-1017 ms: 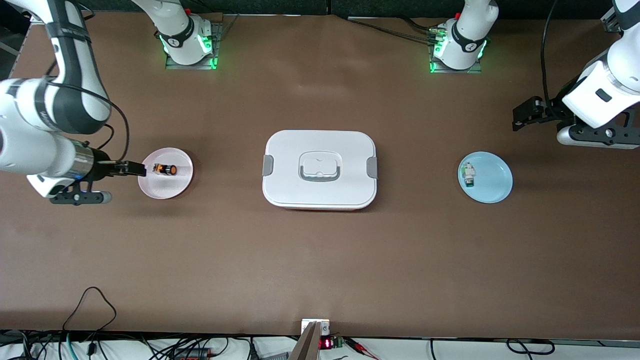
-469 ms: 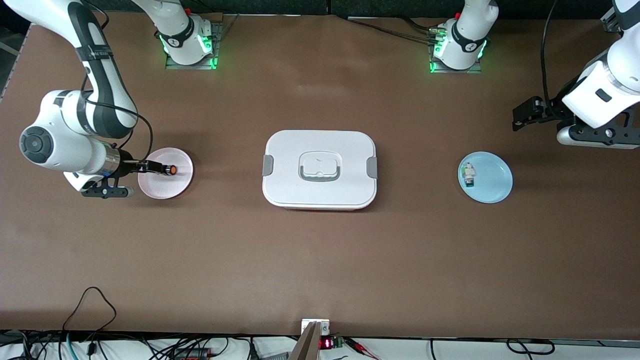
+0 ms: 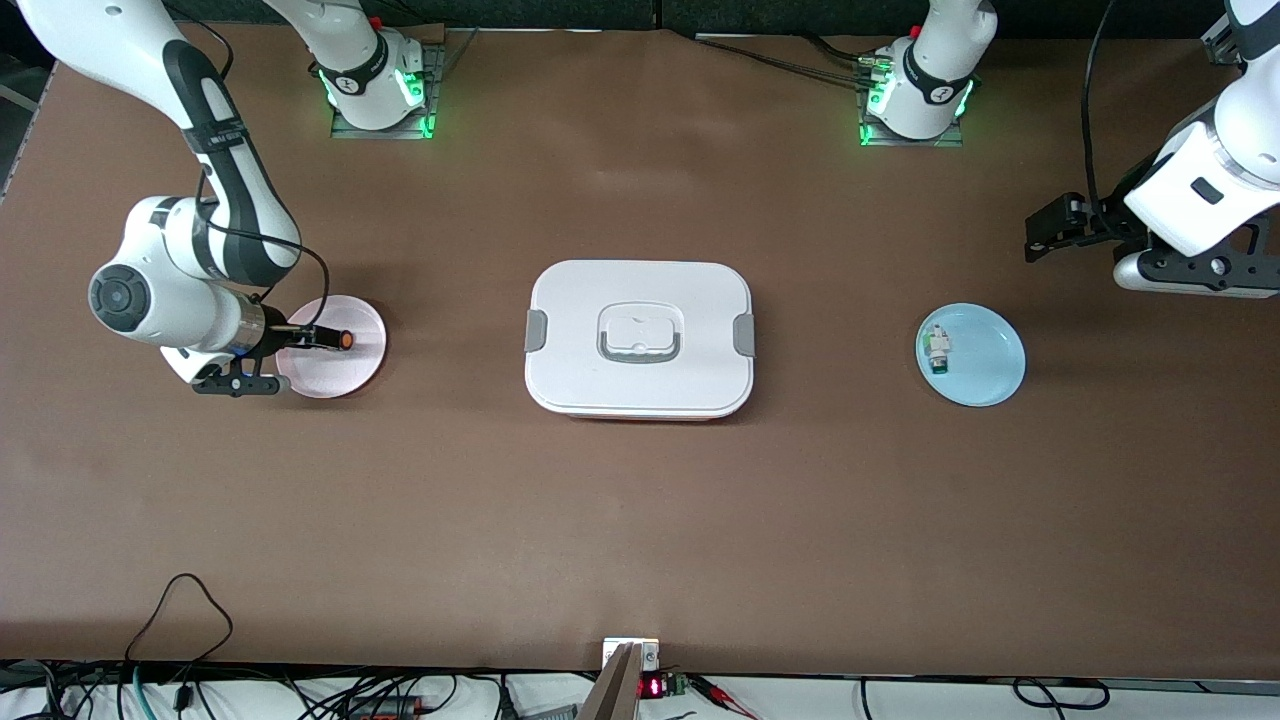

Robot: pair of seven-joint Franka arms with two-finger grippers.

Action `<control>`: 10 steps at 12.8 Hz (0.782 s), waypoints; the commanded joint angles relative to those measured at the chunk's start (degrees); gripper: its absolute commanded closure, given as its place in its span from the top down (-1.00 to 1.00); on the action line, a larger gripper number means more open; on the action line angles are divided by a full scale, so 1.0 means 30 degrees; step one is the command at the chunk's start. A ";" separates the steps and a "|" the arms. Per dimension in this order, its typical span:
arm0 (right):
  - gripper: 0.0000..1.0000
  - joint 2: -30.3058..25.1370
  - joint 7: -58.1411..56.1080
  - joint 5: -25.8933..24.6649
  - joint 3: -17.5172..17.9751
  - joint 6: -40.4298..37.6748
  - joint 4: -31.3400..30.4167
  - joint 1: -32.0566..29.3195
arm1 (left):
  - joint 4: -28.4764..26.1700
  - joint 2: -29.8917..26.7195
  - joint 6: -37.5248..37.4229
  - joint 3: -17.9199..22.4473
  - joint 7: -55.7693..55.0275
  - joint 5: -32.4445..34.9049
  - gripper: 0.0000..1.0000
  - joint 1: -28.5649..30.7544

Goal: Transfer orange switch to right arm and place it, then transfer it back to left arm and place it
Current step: 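Lower the right gripper over the orange switch on the pink plate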

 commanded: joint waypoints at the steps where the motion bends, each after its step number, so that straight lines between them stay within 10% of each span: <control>1: 1.00 0.0380 -0.0363 0.0287 0.0084 0.0785 -0.0190 -0.0065 | 0.0534 0.0173 -0.0439 -0.0067 0.0105 -0.0097 1.00 0.0104; 10: 1.00 0.0997 -0.0392 0.0287 0.0084 0.0933 -0.0571 -0.0065 | 0.0534 0.0173 -0.0469 -0.0038 0.0105 -0.0243 1.00 0.0134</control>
